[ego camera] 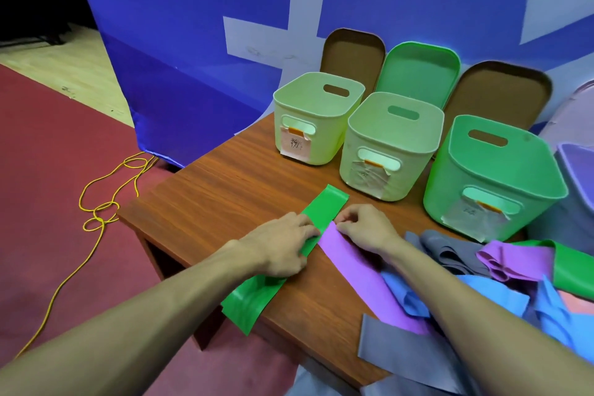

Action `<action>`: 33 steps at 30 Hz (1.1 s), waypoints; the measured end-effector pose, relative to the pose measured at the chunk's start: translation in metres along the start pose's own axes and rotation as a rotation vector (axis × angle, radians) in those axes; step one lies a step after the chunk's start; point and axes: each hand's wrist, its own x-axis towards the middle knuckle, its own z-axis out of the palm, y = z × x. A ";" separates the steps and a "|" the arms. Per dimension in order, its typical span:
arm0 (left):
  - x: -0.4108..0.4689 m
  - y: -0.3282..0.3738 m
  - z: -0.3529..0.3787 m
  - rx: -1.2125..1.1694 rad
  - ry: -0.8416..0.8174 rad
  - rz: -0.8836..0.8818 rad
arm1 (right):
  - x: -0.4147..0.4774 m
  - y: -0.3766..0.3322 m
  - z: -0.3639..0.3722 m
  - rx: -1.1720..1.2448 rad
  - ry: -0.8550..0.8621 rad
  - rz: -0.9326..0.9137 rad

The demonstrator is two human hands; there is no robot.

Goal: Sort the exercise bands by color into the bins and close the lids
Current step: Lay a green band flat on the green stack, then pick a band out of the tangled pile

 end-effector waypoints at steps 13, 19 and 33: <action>0.007 0.008 -0.001 -0.030 0.050 -0.158 | -0.013 -0.013 0.001 -0.114 0.032 0.094; 0.005 0.009 -0.002 -0.055 0.029 -0.204 | -0.029 -0.001 -0.021 -0.041 0.145 0.114; 0.025 0.073 -0.031 0.257 0.014 -0.141 | -0.078 -0.010 -0.113 0.306 0.682 -0.042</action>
